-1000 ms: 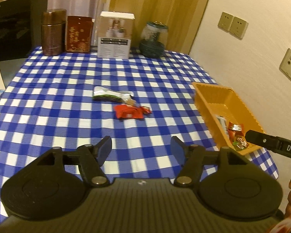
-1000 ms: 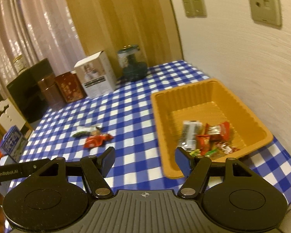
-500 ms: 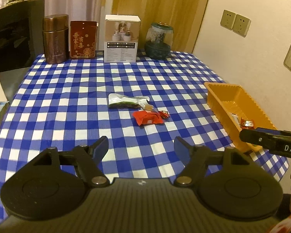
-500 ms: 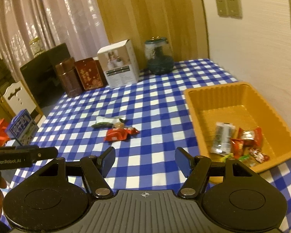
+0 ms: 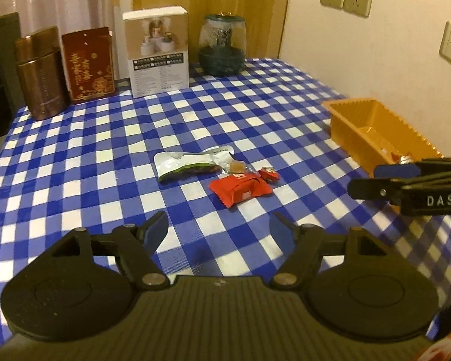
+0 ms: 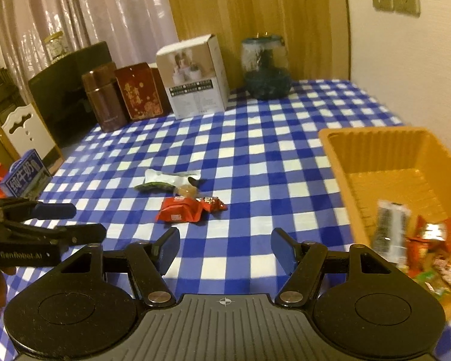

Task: Organize snacks
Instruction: 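Grasp the red packet with the left gripper while the right gripper grasps a small red candy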

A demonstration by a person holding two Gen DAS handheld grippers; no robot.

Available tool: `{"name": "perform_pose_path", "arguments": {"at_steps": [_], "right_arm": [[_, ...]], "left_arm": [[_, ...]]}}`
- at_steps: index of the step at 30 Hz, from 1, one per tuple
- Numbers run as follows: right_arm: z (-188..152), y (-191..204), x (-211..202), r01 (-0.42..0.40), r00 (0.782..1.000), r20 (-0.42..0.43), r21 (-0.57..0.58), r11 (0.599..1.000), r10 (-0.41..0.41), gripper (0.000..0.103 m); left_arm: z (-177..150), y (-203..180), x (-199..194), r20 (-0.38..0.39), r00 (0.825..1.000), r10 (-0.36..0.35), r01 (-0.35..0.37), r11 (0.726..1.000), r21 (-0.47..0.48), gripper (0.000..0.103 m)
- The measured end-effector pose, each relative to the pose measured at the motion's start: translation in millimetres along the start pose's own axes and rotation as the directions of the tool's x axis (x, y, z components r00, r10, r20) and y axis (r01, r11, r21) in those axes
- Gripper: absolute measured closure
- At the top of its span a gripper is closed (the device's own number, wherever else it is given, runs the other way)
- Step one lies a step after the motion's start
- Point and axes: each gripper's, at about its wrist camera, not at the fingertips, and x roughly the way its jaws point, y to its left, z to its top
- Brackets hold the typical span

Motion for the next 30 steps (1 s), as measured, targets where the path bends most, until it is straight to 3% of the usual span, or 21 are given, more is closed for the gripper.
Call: {"name": "perform_pose_path", "arguments": {"at_steps": [9,14,26,30], "right_arm": [[10.3,-1.7,58.9,-0.018,1.0,-0.005,0.019,1.0,0.019,0.036],[13.8,-6.5,78.5,-0.019,1.0,-0.016,0.037,0.999,0.02,0.043],[19.1,-19.2,84.8,0.029,1.0,0.003,0.042,0.999,-0.029,0.043],[19.1,-20.9,87.4,0.019,1.0,-0.005,0.06,0.998,-0.019,0.043]], "left_arm": [[2.4,12.7,50.5,-0.018,0.999,-0.033,0.034,0.999,0.041,0.032],[8.0,14.2,71.2,-0.018,0.998,-0.062,0.063,0.994,0.093,0.032],[18.1,-3.2,115.4,-0.033,0.983,-0.182,0.184,0.954,0.235,0.033],[18.9,-6.0,118.7,-0.035,0.977,-0.211,0.213,0.946,0.245,0.042]]}}
